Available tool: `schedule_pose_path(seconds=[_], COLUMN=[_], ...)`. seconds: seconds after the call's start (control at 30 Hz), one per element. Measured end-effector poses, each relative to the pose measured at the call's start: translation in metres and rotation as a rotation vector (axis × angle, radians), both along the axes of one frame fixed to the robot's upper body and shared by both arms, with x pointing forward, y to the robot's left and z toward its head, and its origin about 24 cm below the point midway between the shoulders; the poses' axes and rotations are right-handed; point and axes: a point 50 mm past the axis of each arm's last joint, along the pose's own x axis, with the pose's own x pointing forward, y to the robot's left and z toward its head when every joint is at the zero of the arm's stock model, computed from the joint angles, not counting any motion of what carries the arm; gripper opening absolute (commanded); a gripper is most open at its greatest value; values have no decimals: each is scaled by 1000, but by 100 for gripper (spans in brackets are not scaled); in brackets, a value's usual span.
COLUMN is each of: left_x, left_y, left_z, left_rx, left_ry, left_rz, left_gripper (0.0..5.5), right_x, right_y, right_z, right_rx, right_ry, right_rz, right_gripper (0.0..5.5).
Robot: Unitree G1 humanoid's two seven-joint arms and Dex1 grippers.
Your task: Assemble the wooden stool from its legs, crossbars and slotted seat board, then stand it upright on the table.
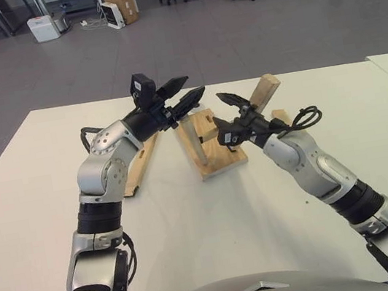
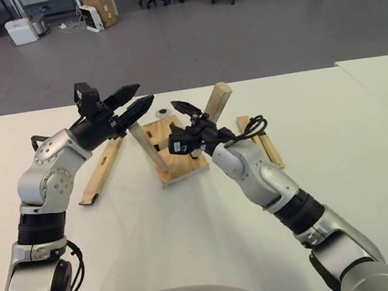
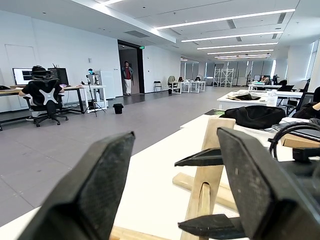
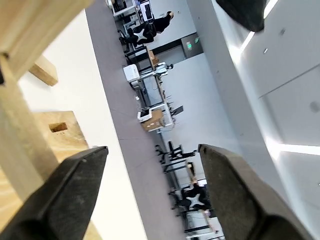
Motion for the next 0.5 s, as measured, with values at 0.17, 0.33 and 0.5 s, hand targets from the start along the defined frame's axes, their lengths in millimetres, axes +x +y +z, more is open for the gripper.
schedule_pose_path(seconds=[0.17, 0.33, 0.5], left_x=[-1, 1, 1], left_y=[-3, -3, -4], left_z=[6, 2, 3], left_rx=[-20, -11, -4], left_ry=[-34, -9, -9], left_rz=[-16, -11, -21], left_gripper=[303, 303, 303], right_x=[19, 21, 38], right_y=[-21, -102, -150], right_z=[115, 152, 87], right_rx=[705, 1042, 1049], right_ry=[62, 92, 152], right_rz=[58, -54, -409], right_gripper=[341, 341, 341])
